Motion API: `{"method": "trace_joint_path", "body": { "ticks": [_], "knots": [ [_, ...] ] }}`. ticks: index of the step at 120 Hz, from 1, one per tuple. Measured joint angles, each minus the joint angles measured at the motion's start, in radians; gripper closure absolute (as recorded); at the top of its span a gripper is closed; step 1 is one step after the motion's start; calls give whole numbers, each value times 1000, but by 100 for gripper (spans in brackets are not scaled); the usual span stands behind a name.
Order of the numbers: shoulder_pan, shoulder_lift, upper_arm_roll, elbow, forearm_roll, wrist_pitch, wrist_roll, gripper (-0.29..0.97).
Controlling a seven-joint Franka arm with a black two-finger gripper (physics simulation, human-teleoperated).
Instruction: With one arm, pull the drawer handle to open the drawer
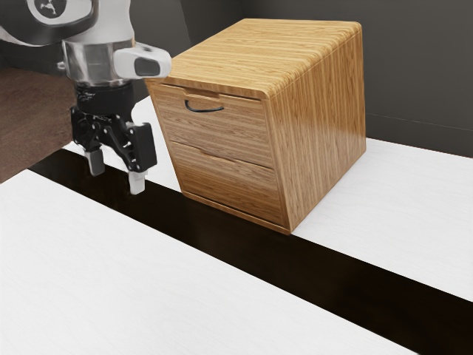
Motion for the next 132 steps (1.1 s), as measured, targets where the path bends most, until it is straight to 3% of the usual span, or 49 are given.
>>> {"method": "trace_joint_path", "body": {
  "ticks": [17,44,69,82,92,113,132],
  "knots": [
    [8,7,-4,-11,24,210,0,0],
    [-7,-115,2,-103,48,288,81,0],
    [-6,-448,34,-590,48,711,475,0],
    [-7,-570,46,-686,52,839,660,0],
    [-6,-528,62,-704,36,941,791,1],
    [-10,-410,89,-769,-182,1228,1118,1],
    [-10,-309,99,-714,-272,1354,1346,1]
  ]
}}
